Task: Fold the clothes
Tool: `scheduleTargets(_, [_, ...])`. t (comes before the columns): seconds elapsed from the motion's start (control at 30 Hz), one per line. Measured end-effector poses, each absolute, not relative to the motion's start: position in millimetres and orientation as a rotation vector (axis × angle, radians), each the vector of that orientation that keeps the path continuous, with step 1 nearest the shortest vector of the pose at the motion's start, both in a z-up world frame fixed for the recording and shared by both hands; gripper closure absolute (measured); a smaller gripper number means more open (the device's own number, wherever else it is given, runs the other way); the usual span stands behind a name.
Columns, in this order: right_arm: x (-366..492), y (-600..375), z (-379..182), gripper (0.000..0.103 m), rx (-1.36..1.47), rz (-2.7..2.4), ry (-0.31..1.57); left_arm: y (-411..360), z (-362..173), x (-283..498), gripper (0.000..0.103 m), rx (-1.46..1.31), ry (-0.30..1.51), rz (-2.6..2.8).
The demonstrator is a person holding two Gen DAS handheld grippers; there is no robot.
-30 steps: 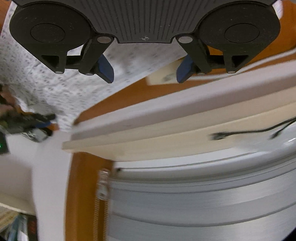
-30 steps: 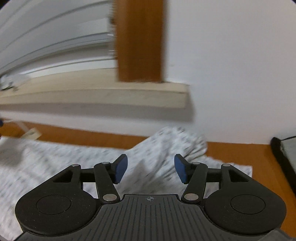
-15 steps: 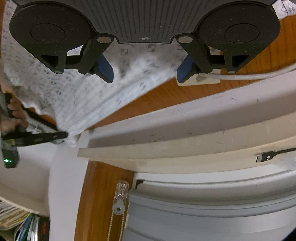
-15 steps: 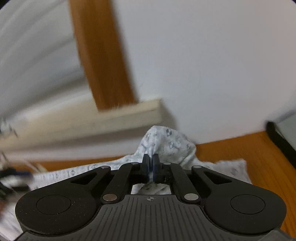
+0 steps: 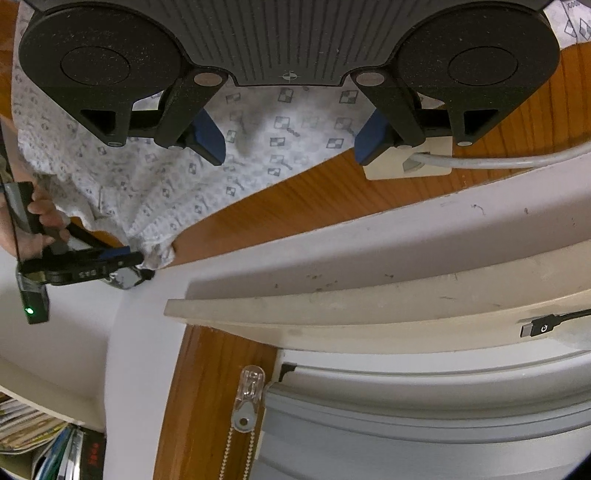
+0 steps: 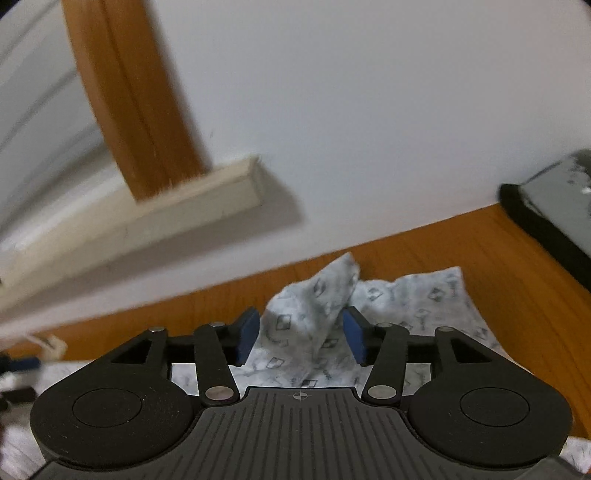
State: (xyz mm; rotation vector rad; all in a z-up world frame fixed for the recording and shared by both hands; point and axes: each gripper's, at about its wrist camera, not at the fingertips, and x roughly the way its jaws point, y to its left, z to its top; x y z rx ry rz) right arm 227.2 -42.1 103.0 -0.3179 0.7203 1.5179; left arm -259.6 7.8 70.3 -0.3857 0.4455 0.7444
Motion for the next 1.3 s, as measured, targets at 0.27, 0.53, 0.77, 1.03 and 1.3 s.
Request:
scheduleTargets(0.27, [242, -31, 95, 0.093, -0.308, 1.422, 0.759, 10, 69, -260, 0.023, -0.406, 0.457, 0.753])
scheduleTargets(0.53, [244, -21, 118, 0.053, -0.289, 1.408, 0.677, 11, 68, -259, 0.022, -0.413, 0.463, 0.756])
scheduleTargets(0.77, [250, 13, 107, 0.054, -0.373, 1.402, 0.729, 11, 67, -258, 0.022, -0.417, 0.466, 0.760])
scheduleTargets(1.03, [277, -3, 105, 0.102, -0.294, 1.380, 0.791, 12, 65, -259, 0.021, -0.426, 0.472, 0.763])
scheduleTargets(1.3, [305, -30, 109, 0.096, -0.166, 1.334, 0.818, 10, 66, -259, 0.021, -0.414, 0.459, 0.774])
